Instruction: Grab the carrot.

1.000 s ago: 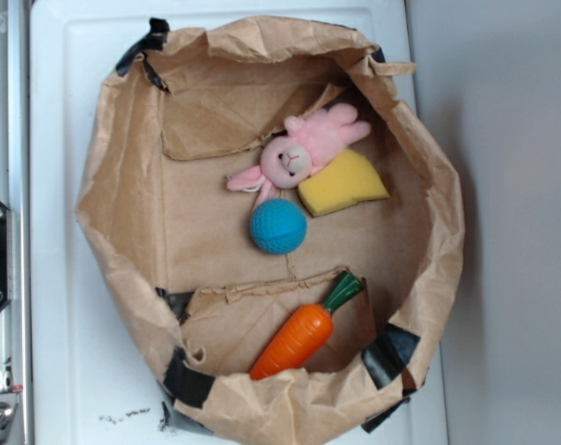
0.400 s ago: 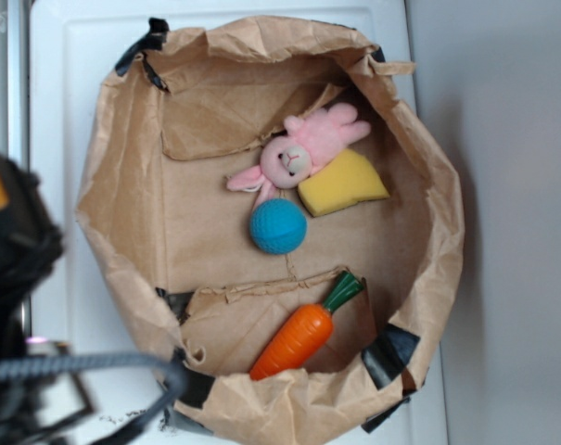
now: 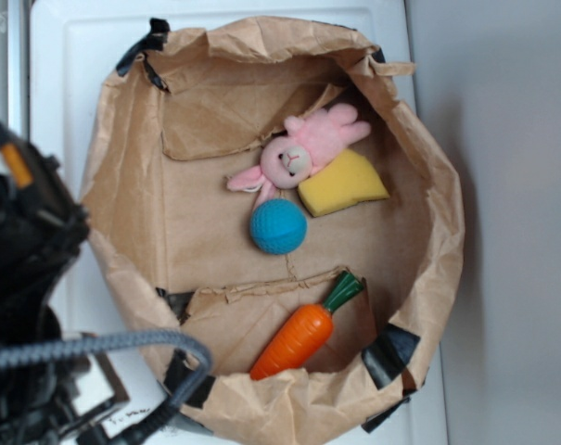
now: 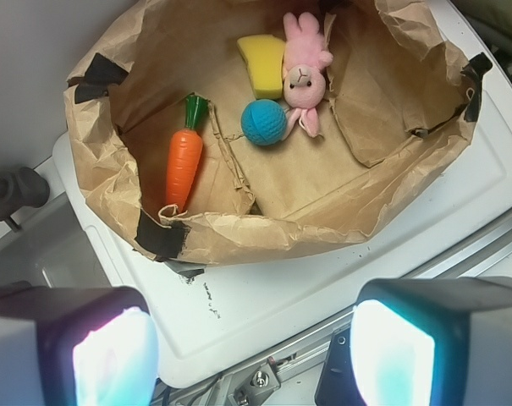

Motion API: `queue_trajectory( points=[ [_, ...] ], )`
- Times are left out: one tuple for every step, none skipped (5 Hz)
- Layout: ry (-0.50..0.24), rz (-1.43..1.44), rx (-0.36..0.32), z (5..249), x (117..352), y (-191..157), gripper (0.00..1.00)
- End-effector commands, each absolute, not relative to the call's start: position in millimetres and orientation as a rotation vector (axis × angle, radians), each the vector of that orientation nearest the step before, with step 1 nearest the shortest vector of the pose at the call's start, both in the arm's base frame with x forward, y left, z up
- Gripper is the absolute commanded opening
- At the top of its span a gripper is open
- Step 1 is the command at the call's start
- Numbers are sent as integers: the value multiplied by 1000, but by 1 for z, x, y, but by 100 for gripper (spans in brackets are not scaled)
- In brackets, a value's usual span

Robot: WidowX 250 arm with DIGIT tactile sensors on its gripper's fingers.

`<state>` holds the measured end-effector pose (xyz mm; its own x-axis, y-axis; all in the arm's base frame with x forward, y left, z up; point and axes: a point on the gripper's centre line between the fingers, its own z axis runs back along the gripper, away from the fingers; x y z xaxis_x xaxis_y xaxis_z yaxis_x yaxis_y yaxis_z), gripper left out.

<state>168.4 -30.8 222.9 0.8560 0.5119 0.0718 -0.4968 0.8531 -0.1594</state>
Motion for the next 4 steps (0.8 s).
queue_trajectory(
  points=[
    [-109, 590, -70, 190, 201, -20, 100],
    [-158, 664, -66, 175, 222, -7, 100],
    [-199, 746, -40, 152, 242, -2, 100],
    [-284, 792, -52, 117, 250, -8, 100]
  ],
)
